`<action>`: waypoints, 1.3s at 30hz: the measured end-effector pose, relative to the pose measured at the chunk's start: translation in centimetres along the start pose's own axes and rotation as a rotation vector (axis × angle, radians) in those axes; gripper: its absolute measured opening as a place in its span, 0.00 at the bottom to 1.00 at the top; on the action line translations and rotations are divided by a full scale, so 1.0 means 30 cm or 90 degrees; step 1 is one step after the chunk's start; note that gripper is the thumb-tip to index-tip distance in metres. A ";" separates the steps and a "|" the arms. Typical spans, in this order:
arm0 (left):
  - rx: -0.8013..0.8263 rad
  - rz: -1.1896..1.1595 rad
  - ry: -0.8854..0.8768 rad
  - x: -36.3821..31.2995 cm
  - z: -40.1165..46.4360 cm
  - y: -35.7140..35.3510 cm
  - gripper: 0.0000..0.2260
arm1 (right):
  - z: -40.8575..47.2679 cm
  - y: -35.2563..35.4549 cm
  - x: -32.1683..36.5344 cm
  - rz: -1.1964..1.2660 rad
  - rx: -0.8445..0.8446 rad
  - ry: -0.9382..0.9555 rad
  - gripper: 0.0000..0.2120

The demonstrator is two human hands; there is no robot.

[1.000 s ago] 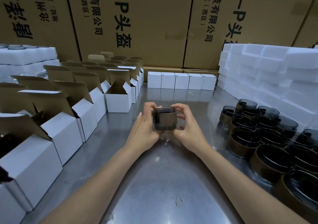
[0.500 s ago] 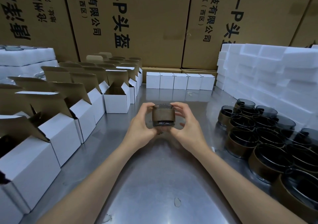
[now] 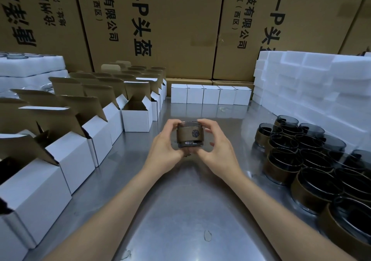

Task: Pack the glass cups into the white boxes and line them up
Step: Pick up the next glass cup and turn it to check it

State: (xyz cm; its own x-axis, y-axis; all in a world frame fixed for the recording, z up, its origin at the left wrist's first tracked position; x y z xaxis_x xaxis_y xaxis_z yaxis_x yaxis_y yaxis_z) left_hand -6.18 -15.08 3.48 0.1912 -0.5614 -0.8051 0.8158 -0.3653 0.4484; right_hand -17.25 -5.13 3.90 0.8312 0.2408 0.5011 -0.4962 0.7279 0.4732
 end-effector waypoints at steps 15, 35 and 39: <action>0.053 0.053 0.025 0.011 -0.011 -0.029 0.27 | -0.009 -0.031 -0.005 0.088 0.077 -0.070 0.32; -0.030 0.183 0.008 -0.021 -0.021 -0.009 0.24 | -0.025 -0.058 -0.057 0.191 0.083 -0.199 0.24; -0.116 0.251 0.079 0.045 0.013 0.056 0.25 | -0.025 -0.067 -0.069 0.214 0.101 -0.235 0.13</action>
State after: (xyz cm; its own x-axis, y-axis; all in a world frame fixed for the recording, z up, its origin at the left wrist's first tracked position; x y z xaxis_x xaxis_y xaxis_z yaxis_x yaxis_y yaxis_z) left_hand -4.77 -16.75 3.31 0.5612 -0.5341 -0.6323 0.7487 0.0018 0.6629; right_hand -17.79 -6.61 1.38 0.4898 0.1811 0.8528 -0.7759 0.5365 0.3318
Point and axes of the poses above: each hand's wrist, its own z-axis towards the middle knuckle, its own y-axis out of the back of the hand, x = y × z, the point moved 8 cm from there along z, towards the middle knuckle, and after that the axes turned 12 degrees about y, right-handed, at the moved point
